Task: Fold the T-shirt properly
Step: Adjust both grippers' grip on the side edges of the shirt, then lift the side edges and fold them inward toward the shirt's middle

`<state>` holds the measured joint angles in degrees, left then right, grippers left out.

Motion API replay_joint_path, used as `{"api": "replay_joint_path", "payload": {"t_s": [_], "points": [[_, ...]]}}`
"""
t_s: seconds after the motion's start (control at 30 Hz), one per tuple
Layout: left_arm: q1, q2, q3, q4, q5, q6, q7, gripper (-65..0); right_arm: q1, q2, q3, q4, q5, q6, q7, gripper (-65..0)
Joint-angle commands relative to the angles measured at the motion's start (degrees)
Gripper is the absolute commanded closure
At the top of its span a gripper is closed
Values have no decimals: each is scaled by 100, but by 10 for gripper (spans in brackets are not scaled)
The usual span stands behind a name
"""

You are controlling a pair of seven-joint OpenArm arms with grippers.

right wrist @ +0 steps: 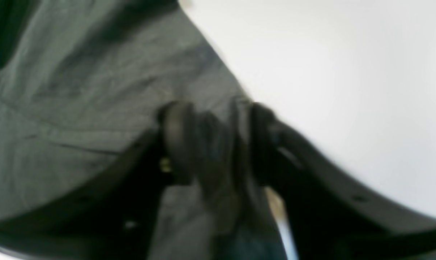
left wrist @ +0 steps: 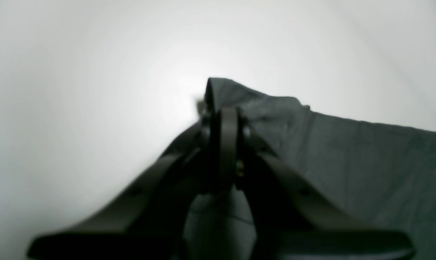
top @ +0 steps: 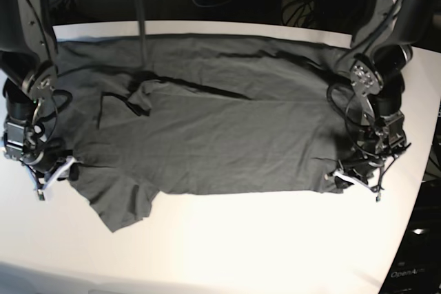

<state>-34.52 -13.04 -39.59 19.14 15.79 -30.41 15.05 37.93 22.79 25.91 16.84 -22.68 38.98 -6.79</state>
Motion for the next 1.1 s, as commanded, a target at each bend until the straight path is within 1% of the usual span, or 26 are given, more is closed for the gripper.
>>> {"api": "replay_joint_path", "payload": {"t_s": [0.0,0.1,0.13,0.47,0.57,0.7,0.8,0.87,0.93,1.0,1.07], "points": [[380,69,34,-195,931,347,1541,-26,70,3,-2,-1,-84,102,-222,-147],[380,69,34,-195,931,347,1541,-26,62,3,-2,-1,-84,102,-231,-17],[380,69,34,-195,931,347,1541,-26,62,3,-2,-1,-84,102,-231,0],[380,77,34,-195,931,347,1541,-26,88,29,-2,26,-84,102,-231,-3],[380,86,34,-186,931,329,1541,-26,114,126,-2,26,-93,102,-231,-3],[380,95,34,-186,931,303,1533,-26,123,143,-2,35,-84,102,-205,-3],[371,130,34,7,931,294,1559,-26,123,143,-2,35,-84,102,-170,-3],[380,244,34,166,931,285,1585,-26,114,143,-2,52,-84,102,-170,-3],[380,306,34,280,931,285,1594,-26,70,117,-2,360,-84,102,-161,-3],[380,324,34,297,931,285,1594,-26,-149,82,-2,755,-84,102,-196,-3],[380,341,34,306,931,285,1594,-26,-334,-59,-11,1177,-93,102,-231,-3]]}}
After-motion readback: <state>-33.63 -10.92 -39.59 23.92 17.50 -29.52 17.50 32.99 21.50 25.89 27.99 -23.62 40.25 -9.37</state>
